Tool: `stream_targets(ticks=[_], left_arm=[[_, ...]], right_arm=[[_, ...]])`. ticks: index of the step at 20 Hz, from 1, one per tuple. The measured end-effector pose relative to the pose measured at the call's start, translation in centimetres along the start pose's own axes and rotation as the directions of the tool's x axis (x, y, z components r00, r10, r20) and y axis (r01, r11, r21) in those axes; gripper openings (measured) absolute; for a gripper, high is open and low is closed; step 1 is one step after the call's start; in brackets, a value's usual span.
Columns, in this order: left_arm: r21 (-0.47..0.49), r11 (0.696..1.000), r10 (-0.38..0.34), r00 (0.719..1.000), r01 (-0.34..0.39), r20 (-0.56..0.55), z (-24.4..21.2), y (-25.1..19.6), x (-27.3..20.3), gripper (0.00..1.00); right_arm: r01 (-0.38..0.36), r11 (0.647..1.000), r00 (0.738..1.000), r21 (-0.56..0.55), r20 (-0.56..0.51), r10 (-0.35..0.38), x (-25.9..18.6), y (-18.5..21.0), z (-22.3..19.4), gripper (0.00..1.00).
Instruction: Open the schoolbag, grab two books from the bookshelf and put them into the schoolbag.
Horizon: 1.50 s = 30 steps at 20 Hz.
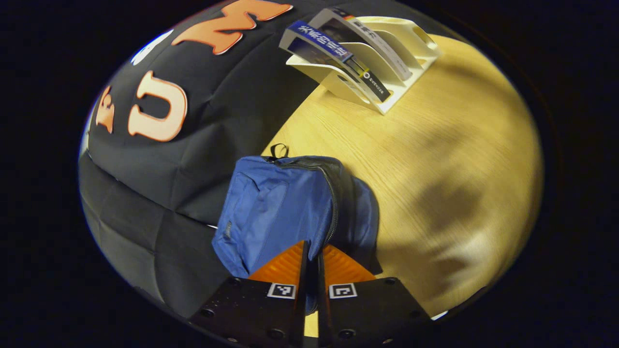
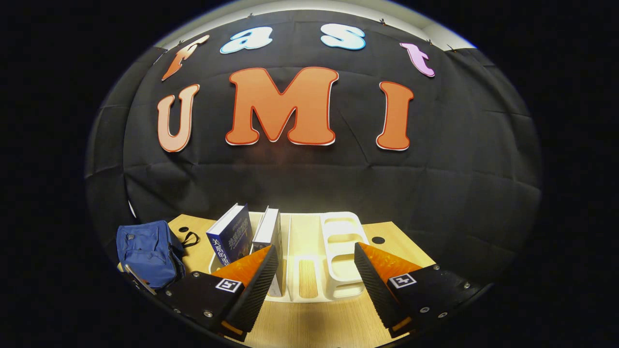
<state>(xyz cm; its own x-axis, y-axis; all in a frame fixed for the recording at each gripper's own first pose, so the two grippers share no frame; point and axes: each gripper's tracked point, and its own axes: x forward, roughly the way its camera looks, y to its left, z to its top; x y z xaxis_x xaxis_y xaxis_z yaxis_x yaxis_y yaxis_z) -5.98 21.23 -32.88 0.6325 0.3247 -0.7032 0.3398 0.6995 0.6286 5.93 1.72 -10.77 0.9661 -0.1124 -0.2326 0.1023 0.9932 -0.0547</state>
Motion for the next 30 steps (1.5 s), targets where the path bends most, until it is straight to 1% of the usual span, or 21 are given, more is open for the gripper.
stream_targets(ticks=[1, 2, 3, 4, 8, 11, 13, 15, 18, 19, 21, 23, 26, 28, 30], left_arm=[[-0.056, 0.998, -0.03, 0.999, 0.029, -0.024, -0.1, 0.4, 0.0, 0.14], [-0.111, 0.992, -0.06, 0.998, 0.056, -0.033, 0.3, 1.1, -0.1, 0.07], [-0.155, 0.985, -0.084, 0.996, 0.079, -0.026, 0.8, 2.0, -0.3, 0.11], [-0.186, 0.978, -0.097, 0.995, 0.093, -0.014, 1.6, 3.0, -0.7, 0.05], [-0.27, 0.95, -0.154, 0.987, 0.158, 0.035, 4.1, 6.4, -2.3, 0.03], [-0.351, 0.918, -0.169, 0.983, 0.186, 0.077, 5.5, 9.3, -3.4, 0.02], [-0.415, 0.885, -0.186, 0.977, 0.214, 0.106, 6.4, 11.2, -3.9, 0.02], [-0.477, 0.844, -0.205, 0.969, 0.247, 0.138, 7.3, 12.9, -4.2, 0.02], [-0.572, 0.764, -0.231, 0.954, 0.299, 0.189, 8.1, 15.4, -4.7, 0.02], [-0.593, 0.743, -0.237, 0.95, 0.311, 0.202, 8.1, 16.3, -4.7, 0.02], [-0.624, 0.707, -0.246, 0.943, 0.332, 0.223, 8.4, 17.7, -4.6, 0.02], [-0.643, 0.679, -0.257, 0.935, 0.353, 0.242, 8.7, 18.8, -4.5, 0.02], [-0.664, 0.639, -0.28, 0.921, 0.389, 0.27, 9.2, 20.1, -4.2, 0.02], [-0.679, 0.611, -0.29, 0.913, 0.406, 0.286, 9.3, 21.2, -3.8, 0.02], [-0.694, 0.584, -0.303, 0.906, 0.421, 0.295, 9.4, 21.7, -3.7, 0.02]], right_arm=[[-0.007, 1.0, 1.0, 0.004, -0.006, 0.007, 0.1, 0.3, 0.0, 0.94], [-0.018, 1.0, 1.0, 0.008, -0.015, 0.018, 0.2, 0.8, -0.1, 0.95], [-0.032, 0.999, 0.999, 0.013, -0.022, 0.033, 0.3, 1.4, -0.1, 0.94], [-0.051, 0.999, 0.998, 0.015, -0.03, 0.052, 0.4, 2.2, 0.1, 0.94], [-0.146, 0.989, 0.988, -0.012, -0.048, 0.146, 1.1, 6.3, 1.2, 0.94], [-0.225, 0.974, 0.97, -0.035, -0.101, 0.22, 2.4, 10.2, 1.4, 0.94], [-0.255, 0.966, 0.958, -0.042, -0.146, 0.247, 3.7, 12.4, 1.2, 0.95], [-0.263, 0.963, 0.949, -0.062, -0.197, 0.246, 5.4, 14.1, 0.9, 0.95], [-0.274, 0.958, 0.933, -0.088, -0.264, 0.243, 7.4, 16.1, 0.8, 0.95], [-0.268, 0.958, 0.933, -0.103, -0.277, 0.231, 7.9, 16.4, 0.9, 0.95], [-0.257, 0.957, 0.932, -0.133, -0.296, 0.209, 9.2, 17.4, 1.4, 0.95], [-0.251, 0.958, 0.923, -0.141, -0.333, 0.192, 10.5, 18.4, 1.6, 0.95], [-0.246, 0.959, 0.89, -0.14, -0.425, 0.166, 12.6, 19.2, 1.2, 0.95], [-0.231, 0.958, 0.868, -0.168, -0.48, 0.125, 14.0, 19.3, 0.5, 0.95], [-0.228, 0.952, 0.843, -0.203, -0.531, 0.089, 15.5, 20.2, -1.2, 0.95]])
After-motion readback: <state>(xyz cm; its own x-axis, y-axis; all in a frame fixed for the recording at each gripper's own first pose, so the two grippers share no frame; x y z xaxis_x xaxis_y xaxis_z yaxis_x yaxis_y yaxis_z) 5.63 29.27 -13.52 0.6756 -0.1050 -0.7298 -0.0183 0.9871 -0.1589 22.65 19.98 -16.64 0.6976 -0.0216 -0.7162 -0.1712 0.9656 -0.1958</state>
